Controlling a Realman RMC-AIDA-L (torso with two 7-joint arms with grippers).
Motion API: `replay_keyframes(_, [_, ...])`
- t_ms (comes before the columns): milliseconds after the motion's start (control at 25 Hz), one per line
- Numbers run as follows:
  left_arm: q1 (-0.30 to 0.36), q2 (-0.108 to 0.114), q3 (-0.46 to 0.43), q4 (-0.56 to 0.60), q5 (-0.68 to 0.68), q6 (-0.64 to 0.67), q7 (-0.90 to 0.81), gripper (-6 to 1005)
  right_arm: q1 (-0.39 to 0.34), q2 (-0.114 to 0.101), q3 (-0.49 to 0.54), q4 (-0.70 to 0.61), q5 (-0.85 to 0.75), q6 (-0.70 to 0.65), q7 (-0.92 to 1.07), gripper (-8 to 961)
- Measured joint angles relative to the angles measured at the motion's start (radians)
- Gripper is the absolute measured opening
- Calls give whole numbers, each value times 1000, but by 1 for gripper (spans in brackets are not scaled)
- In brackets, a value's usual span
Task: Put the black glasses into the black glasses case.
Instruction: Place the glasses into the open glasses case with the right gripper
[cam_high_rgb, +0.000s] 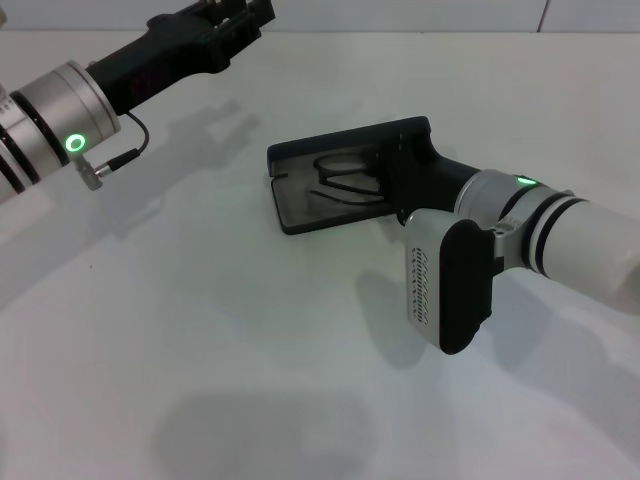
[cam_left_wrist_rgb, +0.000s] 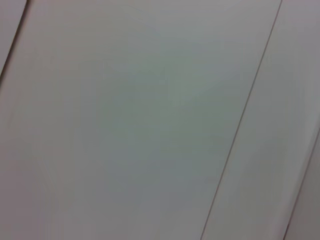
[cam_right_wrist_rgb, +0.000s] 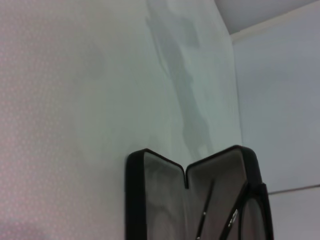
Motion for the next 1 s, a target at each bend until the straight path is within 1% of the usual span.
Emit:
replay_keyframes(480, [0,-2,0,-1,0,0,0,465,-26,0,-12,-22,4,2,1,200])
replay_keyframes(760, [3,-2,0,-2,0,0,2,468,-61,0,-10,-73,5,-10,1,204])
replay_keyframes(920, [6,0,0,-2,0,0,3,469,-113,0,33,-132,5,-11,29,204])
replay_keyframes(1000, [8,2,0,-2,0,0,3,470,-148,-3,75,-172,6,-14,59,205])
